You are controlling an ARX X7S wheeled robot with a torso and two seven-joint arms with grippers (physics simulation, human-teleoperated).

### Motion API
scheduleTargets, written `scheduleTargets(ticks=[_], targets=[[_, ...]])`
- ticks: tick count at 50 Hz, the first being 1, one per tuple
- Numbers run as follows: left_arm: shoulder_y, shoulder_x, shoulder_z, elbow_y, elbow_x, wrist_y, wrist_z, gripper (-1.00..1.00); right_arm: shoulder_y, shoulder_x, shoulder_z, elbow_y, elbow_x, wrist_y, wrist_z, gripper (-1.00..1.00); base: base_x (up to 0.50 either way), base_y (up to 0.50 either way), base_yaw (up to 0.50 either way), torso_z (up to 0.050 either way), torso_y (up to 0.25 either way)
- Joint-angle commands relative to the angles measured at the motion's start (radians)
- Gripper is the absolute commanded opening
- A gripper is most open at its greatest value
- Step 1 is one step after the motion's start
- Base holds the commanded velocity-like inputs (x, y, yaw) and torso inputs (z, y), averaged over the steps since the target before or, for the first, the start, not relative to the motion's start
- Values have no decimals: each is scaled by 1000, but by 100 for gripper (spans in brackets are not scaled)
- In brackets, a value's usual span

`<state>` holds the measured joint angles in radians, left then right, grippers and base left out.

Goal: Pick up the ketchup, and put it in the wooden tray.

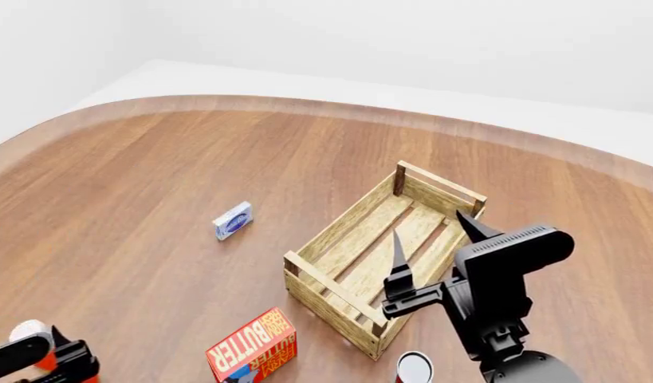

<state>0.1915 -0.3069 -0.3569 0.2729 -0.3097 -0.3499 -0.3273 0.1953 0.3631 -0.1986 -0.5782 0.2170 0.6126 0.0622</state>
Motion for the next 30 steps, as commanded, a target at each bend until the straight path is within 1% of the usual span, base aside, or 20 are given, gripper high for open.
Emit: scheduleTargets(ticks=[1,19,30], targets=[[-31,1,19,-46,-4,2,7,100,-4,5,2,-6,4,2,5,100,0,0,0,0,0],[-133,1,70,-217,25,54,24,100,0,9,-5,-12,5,17,15,100,0,0,0,0,0],[-204,4,82,-333,43,82,14,100,4,10,-12,-5,4,20,20,100,0,0,0,0,0]])
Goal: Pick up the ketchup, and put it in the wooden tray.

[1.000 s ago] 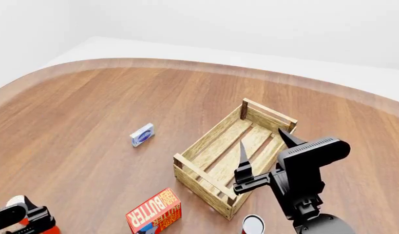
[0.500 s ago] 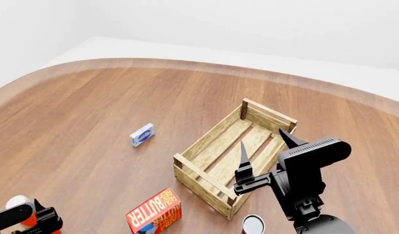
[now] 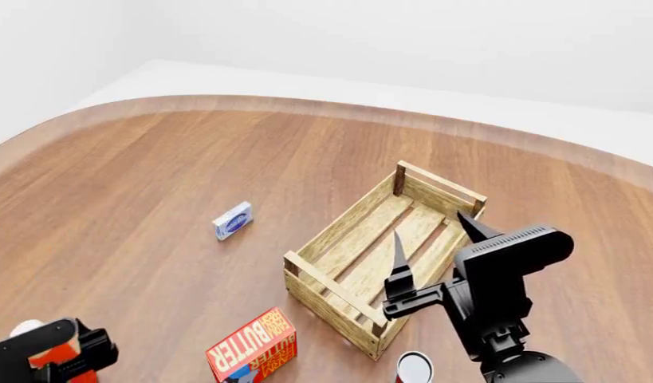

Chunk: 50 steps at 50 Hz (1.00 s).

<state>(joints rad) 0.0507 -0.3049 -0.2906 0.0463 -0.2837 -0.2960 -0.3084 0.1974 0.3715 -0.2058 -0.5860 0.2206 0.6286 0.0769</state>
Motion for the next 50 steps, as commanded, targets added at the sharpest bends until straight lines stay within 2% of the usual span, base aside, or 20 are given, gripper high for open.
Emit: scheduleTargets(ticks=[1,17,24,25,34,50], targets=[[-68,2,16,-114,18,31,-6,100,2,1,-4,3,0,4,6,100,0,0,0,0,0],[-183,0,25,-318,58,104,-33,100,-4,5,-1,-1,3,8,16,100,0,0,0,0,0],[-266,-1,34,-470,81,166,-39,100,-1,6,3,-3,5,12,22,100,0,0,0,0,0],[-278,-1,36,-492,84,176,-40,-100,-1,6,4,-3,5,12,23,100,0,0,0,0,0],[-307,-1,44,-539,89,215,-33,-100,-2,7,11,-6,9,12,29,100,0,0,0,0,0],[-266,-17,59,-333,63,137,-10,-100,6,5,26,-29,26,23,40,100,0,0,0,0,0]])
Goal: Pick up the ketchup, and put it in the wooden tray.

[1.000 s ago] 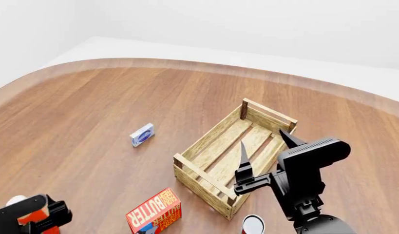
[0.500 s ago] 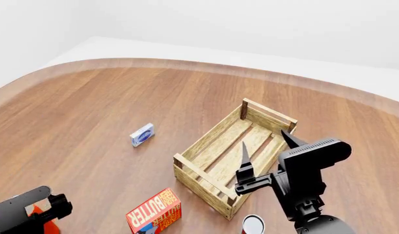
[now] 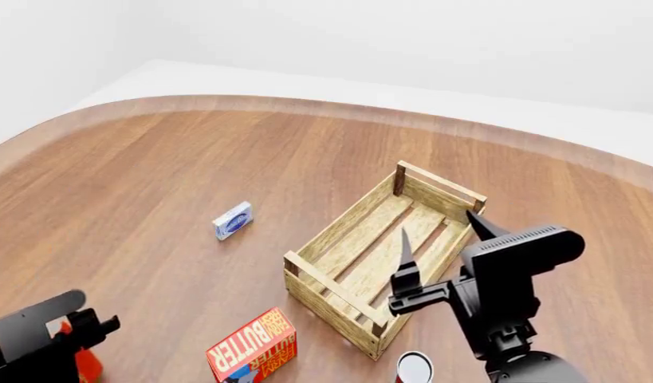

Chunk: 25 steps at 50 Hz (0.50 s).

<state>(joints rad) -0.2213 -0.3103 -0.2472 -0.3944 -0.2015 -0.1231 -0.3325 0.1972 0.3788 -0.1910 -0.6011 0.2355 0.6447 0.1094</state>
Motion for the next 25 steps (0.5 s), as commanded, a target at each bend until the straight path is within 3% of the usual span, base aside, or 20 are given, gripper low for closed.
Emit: scheduleTargets(ticks=[1,25], targets=[[6,-14,18,122,-20,-46,15,-100,7,-3,12,-14,13,7,8,100,0,0,0,0,0],[-203,-46,219,348,-16,-256,130,-100,18,-21,88,-24,63,29,40,100,0,0,0,0,0]])
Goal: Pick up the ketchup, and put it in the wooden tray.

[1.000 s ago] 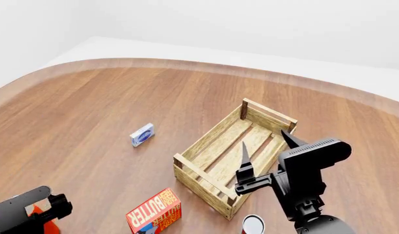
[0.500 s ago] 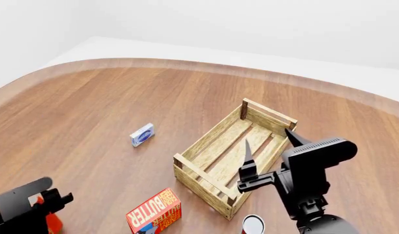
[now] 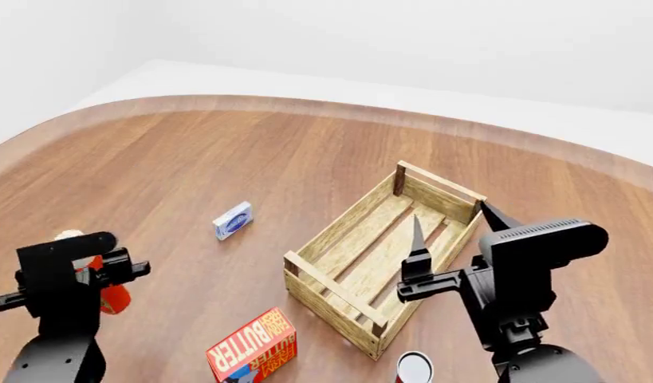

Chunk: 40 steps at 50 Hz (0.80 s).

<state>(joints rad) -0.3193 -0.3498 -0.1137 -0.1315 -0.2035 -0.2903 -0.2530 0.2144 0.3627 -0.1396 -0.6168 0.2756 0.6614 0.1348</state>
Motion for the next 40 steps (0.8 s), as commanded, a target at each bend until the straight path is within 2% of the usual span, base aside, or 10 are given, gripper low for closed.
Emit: scheduleTargets(ticks=[1,11,21,40], targets=[[-123,-3,95,86,-20,-105,59,-100,-2,-4,43,-10,26,14,17,100,0,0,0,0,0],[-308,62,213,77,-37,-174,125,-100,-29,4,90,-40,43,40,42,100,0,0,0,0,0],[-473,154,289,-100,-37,-137,176,-100,-61,13,135,-68,59,54,60,100,0,0,0,0,0],[-616,284,410,-275,-28,-76,231,-100,-111,35,232,-92,95,56,70,100,0,0,0,0,1]])
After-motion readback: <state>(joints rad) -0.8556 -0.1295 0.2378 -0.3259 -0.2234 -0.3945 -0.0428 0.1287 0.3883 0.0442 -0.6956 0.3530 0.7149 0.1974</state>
